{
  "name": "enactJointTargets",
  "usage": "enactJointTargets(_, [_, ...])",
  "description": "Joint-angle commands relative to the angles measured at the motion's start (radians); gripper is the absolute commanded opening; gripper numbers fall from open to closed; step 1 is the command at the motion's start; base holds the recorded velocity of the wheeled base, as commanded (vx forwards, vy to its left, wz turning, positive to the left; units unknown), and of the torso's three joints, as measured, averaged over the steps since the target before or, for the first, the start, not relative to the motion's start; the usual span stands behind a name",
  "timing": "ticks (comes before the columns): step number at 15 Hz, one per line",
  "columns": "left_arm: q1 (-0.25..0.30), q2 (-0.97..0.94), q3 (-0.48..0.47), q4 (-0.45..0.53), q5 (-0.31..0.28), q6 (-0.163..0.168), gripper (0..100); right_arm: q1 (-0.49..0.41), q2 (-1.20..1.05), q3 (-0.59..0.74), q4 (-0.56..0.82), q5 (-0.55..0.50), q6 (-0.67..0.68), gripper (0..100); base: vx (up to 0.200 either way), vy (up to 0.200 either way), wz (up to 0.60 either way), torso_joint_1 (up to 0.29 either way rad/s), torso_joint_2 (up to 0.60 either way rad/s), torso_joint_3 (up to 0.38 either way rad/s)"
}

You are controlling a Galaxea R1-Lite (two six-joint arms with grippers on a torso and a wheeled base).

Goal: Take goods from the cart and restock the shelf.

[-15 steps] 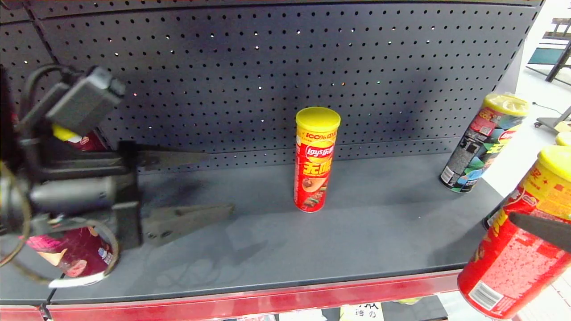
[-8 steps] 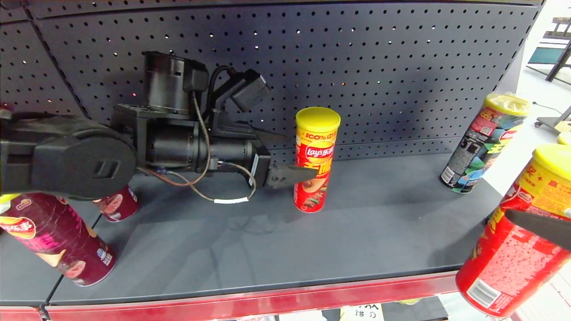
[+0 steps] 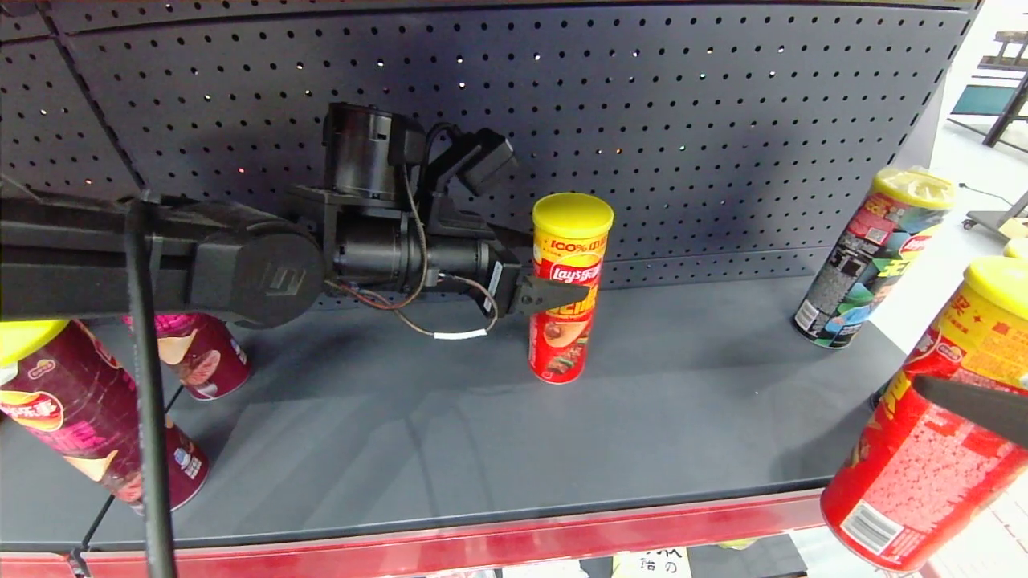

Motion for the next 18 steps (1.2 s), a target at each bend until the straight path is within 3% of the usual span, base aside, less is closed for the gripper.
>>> enactJointTargets(1, [-0.003,0.017,-0.018,0.0,0.002,0.0,100,0.0,-0.003,0.0,0.0,0.0,-0.001,0,0.0,0.0,0.0,0.0,0.0,0.0])
enactJointTargets(11, [-0.037,0.098,-0.106,-0.003,0.048,0.001,100,-0.003,-0.003,0.0,0.0,0.0,0.001,0,0.0,0.0,0.0,0.0,0.0,0.0])
enactJointTargets(12, [-0.037,0.11,-0.11,-0.009,0.047,0.001,0,-0.003,-0.003,0.0,0.0,0.0,0.001,0,0.0,0.0,0.0,0.0,0.0,0.0])
enactJointTargets(16, [-0.054,0.095,-0.089,-0.003,0.044,-0.002,0,-0.003,-0.003,0.0,0.0,0.0,0.019,0,0.0,0.0,0.0,0.0,0.0,0.0])
enactJointTargets(18, [-0.055,0.029,-0.043,0.035,0.007,-0.011,0,-0.003,-0.003,0.0,0.0,0.0,0.019,0,0.0,0.0,0.0,0.0,0.0,0.0])
